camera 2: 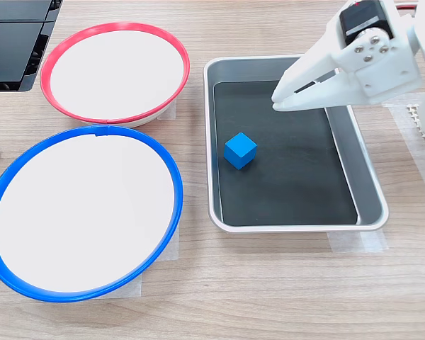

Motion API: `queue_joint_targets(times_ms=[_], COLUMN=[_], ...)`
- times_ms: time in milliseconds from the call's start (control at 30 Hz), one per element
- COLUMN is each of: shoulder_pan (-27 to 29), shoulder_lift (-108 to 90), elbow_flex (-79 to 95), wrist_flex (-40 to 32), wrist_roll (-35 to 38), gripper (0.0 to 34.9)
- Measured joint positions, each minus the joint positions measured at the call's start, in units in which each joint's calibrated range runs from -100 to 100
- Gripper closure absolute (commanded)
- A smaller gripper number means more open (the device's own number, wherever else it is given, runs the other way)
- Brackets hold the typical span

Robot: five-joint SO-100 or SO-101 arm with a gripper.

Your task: Move a blue block from tray to blue dish

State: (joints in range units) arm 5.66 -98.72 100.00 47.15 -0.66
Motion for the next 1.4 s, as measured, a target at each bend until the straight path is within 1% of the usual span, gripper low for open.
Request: queue_joint_targets(times_ms=[967, 1033, 1100, 1167, 1200, 1233, 1267, 1300, 1333, 1367, 1400], shoulder_pan=[0.0, -2.3, -2.04, -3.45, -3.1, -2.74, -3.1, -3.89, -3.45, -3.01, -3.36], shoulder_lift=[0.0, 0.17, 1.71, 10.66, 12.79, 15.6, 20.12, 26.43, 29.33, 32.23, 41.35], elbow_flex=[0.0, 0.0, -0.54, -6.44, -8.26, -10.16, -13.25, -17.6, -19.87, -22.23, -28.77], wrist_flex=[0.0, -0.08, -0.16, 0.65, 1.22, 1.96, 3.51, 5.46, 6.28, 7.01, 7.83], wrist_roll=[0.0, 0.49, 0.88, 3.96, 4.59, 5.37, 6.89, 9.82, 11.09, 12.16, 16.61], gripper=[34.6, 34.6, 34.6, 34.6, 34.6, 34.0, 31.8, 30.3, 29.5, 27.5, 24.8])
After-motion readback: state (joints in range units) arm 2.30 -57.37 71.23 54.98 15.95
